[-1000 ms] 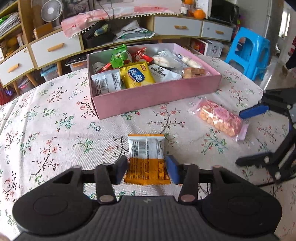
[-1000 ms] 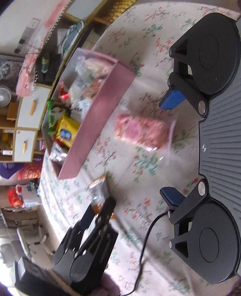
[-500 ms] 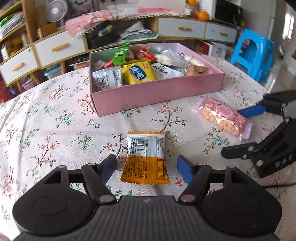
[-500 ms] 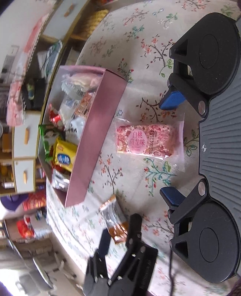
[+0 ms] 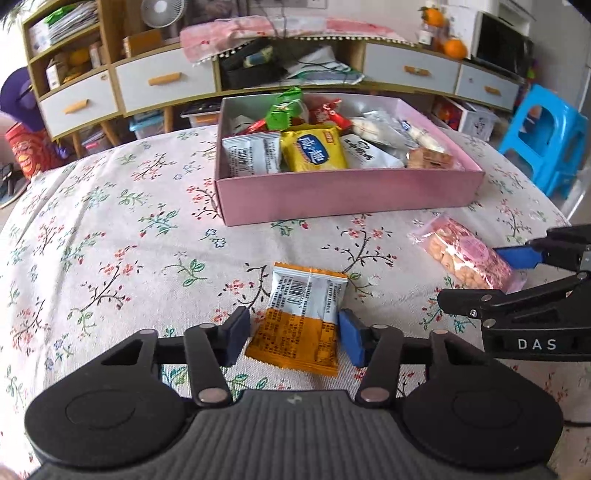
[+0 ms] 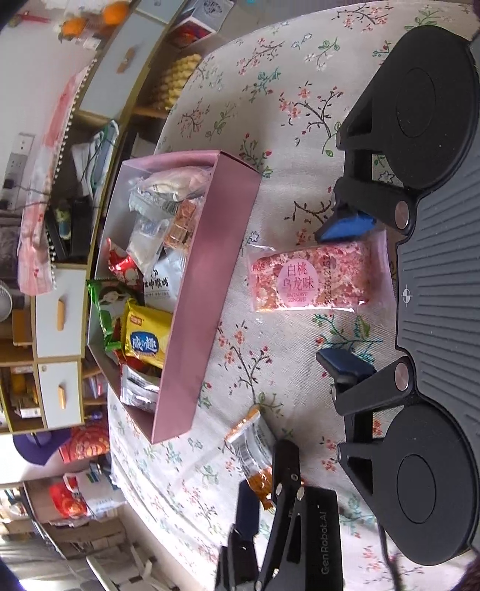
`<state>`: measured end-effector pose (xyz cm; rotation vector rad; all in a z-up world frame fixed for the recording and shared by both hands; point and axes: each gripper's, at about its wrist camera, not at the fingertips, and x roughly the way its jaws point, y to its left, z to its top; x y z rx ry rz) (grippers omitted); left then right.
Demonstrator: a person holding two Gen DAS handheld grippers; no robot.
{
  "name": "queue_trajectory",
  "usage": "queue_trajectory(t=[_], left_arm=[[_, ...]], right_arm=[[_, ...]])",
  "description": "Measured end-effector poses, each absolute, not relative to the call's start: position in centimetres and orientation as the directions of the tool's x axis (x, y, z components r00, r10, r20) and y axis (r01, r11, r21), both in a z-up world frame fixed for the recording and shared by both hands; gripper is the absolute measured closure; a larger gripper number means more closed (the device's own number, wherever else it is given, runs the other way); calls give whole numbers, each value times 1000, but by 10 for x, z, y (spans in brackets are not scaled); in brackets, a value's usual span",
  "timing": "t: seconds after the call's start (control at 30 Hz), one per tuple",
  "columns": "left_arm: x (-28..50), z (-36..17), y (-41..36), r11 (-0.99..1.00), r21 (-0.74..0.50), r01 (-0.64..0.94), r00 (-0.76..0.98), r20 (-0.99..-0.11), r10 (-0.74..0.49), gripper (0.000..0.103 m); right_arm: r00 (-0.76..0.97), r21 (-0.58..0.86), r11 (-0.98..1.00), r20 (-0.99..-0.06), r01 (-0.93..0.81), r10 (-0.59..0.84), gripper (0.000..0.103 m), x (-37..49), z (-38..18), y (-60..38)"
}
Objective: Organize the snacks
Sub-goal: 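Grasp the pink rice-cake bar with right tool while left tool holds wafer packet, then carry the wafer packet and pink bar over the pink box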
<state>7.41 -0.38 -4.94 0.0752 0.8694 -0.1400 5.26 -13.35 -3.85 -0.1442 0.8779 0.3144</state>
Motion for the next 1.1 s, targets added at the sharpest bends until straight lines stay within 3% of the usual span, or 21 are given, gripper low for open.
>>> queue_trajectory(t=[0.2,0.37,1.1], left_arm=[[74,-48,-4,992,1,127,635,-768,-80,61],[74,-47,-5,993,0,121,633,-770,-77,63],[81,-26,6,993,-89,82,626,-771,-121,67]], right_arm=[[608,-3,961,-775,-277,173,63,57,-37,-133],[608,6,967,-776,-255,165,71,60,-35,-134],[602,117,979,-774,-168,196,72,66,-6,-146]])
